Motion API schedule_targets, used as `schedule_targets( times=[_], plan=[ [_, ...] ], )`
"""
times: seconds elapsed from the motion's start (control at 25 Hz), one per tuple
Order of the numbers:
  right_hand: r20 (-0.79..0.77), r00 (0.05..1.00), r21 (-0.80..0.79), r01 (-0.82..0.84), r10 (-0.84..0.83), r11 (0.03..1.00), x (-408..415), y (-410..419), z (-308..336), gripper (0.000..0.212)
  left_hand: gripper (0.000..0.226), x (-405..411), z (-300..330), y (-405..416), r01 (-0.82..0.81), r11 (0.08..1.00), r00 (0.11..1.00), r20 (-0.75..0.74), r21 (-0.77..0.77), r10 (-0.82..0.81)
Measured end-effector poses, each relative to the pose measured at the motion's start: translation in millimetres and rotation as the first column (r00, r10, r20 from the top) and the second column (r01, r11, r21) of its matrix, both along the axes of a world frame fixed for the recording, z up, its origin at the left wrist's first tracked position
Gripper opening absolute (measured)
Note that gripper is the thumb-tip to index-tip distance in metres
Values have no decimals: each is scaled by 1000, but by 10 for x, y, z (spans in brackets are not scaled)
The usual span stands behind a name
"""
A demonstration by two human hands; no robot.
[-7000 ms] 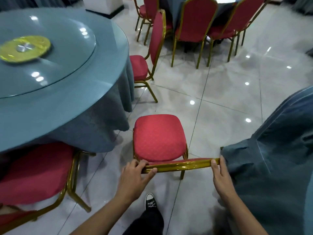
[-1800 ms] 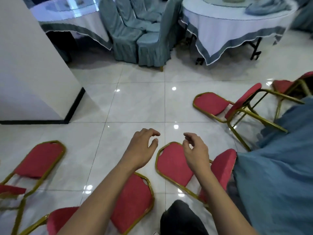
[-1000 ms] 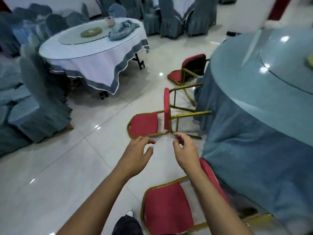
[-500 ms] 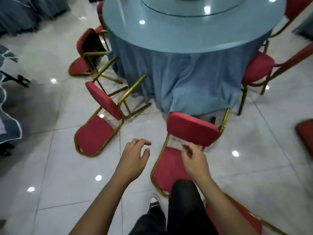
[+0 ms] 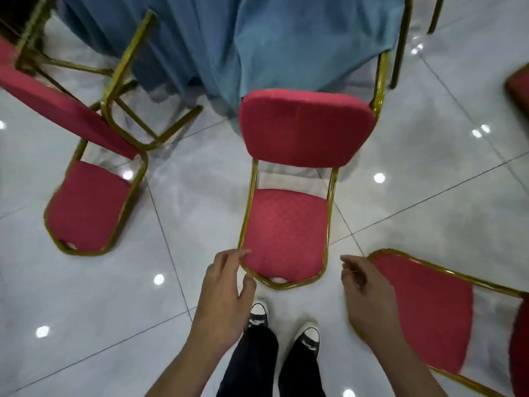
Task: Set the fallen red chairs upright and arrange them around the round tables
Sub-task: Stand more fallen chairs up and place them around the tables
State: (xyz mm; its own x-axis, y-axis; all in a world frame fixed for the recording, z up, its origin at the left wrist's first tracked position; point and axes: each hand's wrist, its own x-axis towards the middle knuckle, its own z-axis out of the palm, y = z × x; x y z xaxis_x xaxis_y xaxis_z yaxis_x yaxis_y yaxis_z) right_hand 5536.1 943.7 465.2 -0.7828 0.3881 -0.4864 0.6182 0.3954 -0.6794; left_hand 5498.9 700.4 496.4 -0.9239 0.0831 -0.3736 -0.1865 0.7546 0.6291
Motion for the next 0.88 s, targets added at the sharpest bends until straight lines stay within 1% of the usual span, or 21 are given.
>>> schedule_targets(
  times=[0.08, 0.16, 0.24, 0.32, 0.4, 0.48, 0.52, 0.6, 0.68, 0.8, 0.88],
  plan=[
    [55, 998, 12, 0, 0, 1000, 144, -17, -996, 22, 44, 39, -987, -41, 11, 1000, 999, 36, -17, -10],
    [128, 992, 13, 4, -6, 1000, 253, -47, -2038, 20, 48, 51, -1982, -132, 75, 995, 995, 76, -72, -70],
    [154, 988, 17, 9, -12, 1000, 334, -74, -3077, 21, 49, 26, -2992, -257, 138, 981, 987, 105, -133, -125],
    [179, 980, 39, 75, -81, 996, 366, -85, -4013, 29, 50, -41, -3939, -426, 114, 979, 985, 149, -170, -88],
    [178, 963, 87, 190, -203, 978, 278, -50, -4718, 47, 59, -197, -4697, -611, 45, 980, 981, 193, -193, -7],
    [201, 922, 104, 315, -331, 943, 181, 6, -5251, 61, 66, -348, -5265, -732, -65, 982, 952, 285, -177, 114],
    [211, 903, 74, 366, -374, 927, 125, 30, -5424, 62, 65, -436, -5455, -751, -138, 980, 924, 337, -142, 178],
    [234, 878, 40, 421, -418, 906, 91, 102, -5613, 59, 56, -565, -5637, -676, -298, 953, 858, 424, -45, 289],
    [246, 866, 12, 447, -436, 894, 84, 157, -5570, 56, 50, -583, -5655, -641, -414, 910, 816, 435, -21, 381],
    [268, 848, -7, 477, -458, 879, 174, 196, -5152, 48, 52, -452, -5257, -649, -400, 913, 827, 400, -77, 396],
    [244, 856, -27, 477, -457, 879, 383, 178, -4618, 41, 57, -241, -4659, -665, -356, 928, 852, 367, -113, 372]
  ],
)
